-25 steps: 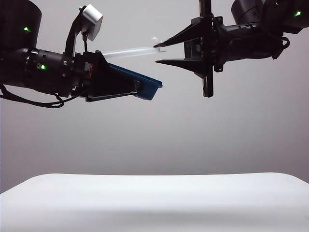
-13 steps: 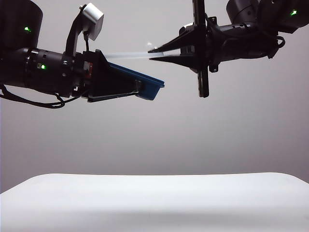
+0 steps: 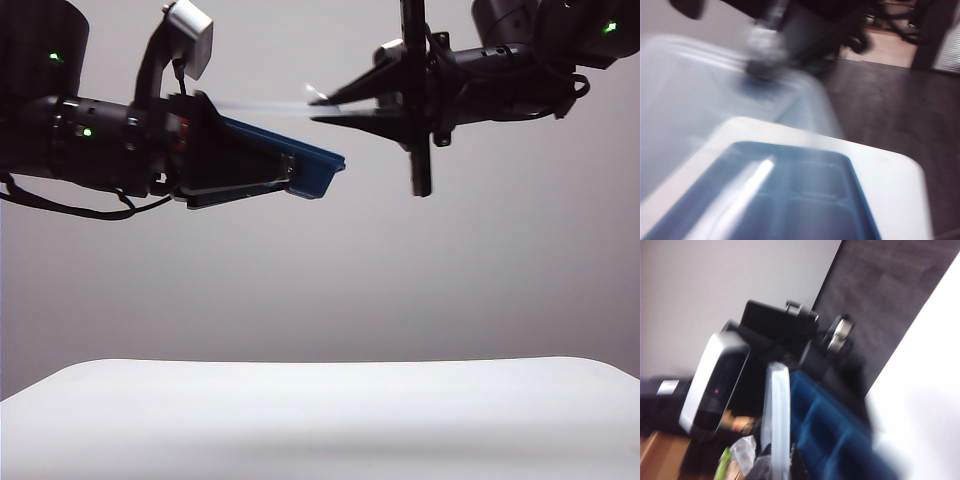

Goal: Pick up the ice cube tray, remove its lid, and then place both the tray and the lid back on the table.

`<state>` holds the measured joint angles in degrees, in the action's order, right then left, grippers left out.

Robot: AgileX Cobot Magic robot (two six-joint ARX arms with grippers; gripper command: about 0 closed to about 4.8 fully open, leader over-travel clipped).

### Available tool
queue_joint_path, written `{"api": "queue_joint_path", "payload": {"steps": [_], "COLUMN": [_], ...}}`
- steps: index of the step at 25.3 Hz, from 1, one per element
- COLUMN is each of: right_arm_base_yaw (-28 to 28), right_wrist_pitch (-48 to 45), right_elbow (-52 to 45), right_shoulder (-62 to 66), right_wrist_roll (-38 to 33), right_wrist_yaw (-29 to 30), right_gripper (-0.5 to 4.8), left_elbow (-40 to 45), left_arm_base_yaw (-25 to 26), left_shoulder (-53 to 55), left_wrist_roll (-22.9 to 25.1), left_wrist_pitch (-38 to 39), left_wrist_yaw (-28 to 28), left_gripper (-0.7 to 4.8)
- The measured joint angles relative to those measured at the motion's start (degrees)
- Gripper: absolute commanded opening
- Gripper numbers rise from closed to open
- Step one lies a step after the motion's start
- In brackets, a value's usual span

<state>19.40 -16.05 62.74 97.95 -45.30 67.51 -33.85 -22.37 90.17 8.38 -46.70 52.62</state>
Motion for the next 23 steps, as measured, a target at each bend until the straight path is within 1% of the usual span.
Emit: {"api": "queue_joint_path", "payload": {"steps": [3, 7, 9, 11, 12, 13, 16, 18, 19, 20, 21, 23], "right_arm_base_yaw": [-1.8, -1.2, -1.6, -3.1, -5.0, -7.9, -13.1, -15.2, -16.0, -15.9, -15.8, -15.8], "right_wrist_pitch": [-1.2, -1.2, -1.2, -0.4, 0.5, 1.5, 4.7, 8.8, 17.4, 25.1, 28.3, 31.0], "right_elbow": [0.2, 0.2, 0.2, 0.2, 0.2, 0.2, 0.2, 0.2, 0.2, -0.2, -0.8, -2.3], "right_shoulder": [0.0, 0.0, 0.0, 0.0, 0.0, 0.1, 0.1, 0.1, 0.1, 0.3, 0.9, 2.5], "right_wrist_roll": [1.0, 1.6, 1.9, 4.0, 4.6, 4.8, 5.4, 8.0, 14.4, 20.7, 24.2, 27.5], "right_wrist_yaw": [-2.4, -3.0, -2.8, -2.9, -3.1, -3.5, -4.6, -5.3, -6.8, -8.9, -9.7, -9.9], "right_gripper": [-0.06, -0.06, -0.06, -0.06, -0.06, -0.06, -0.06, -0.06, -0.06, -0.06, -0.06, -0.06], "left_elbow": [0.3, 0.3, 0.3, 0.3, 0.3, 0.3, 0.3, 0.3, 0.3, 0.3, 0.3, 0.3], "left_arm_base_yaw": [-0.1, -0.1, -0.1, 0.6, 1.0, 1.3, 2.6, 2.8, 2.7, 2.6, 2.6, 2.8], "left_shoulder": [0.0, 0.0, 0.0, 0.0, 0.0, 0.0, 0.0, 0.0, 0.1, 1.1, 2.1, 4.1], "left_wrist_roll": [-1.5, -1.8, -1.8, -1.8, -1.7, -0.8, 2.3, 6.1, 10.7, 13.9, 14.6, 15.0], "left_wrist_pitch": [-0.3, -1.4, -1.7, -1.9, -1.5, 0.2, 3.6, 6.4, 9.5, 10.4, 10.2, 9.3], "left_wrist_yaw": [1.9, 2.9, 2.3, 0.9, -1.7, -4.7, -6.3, -8.0, -9.4, -9.2, -9.2, -9.2], "left_gripper": [2.88, 2.87, 2.87, 2.87, 2.87, 2.87, 2.87, 2.87, 2.87, 2.87, 2.87, 2.87]}}
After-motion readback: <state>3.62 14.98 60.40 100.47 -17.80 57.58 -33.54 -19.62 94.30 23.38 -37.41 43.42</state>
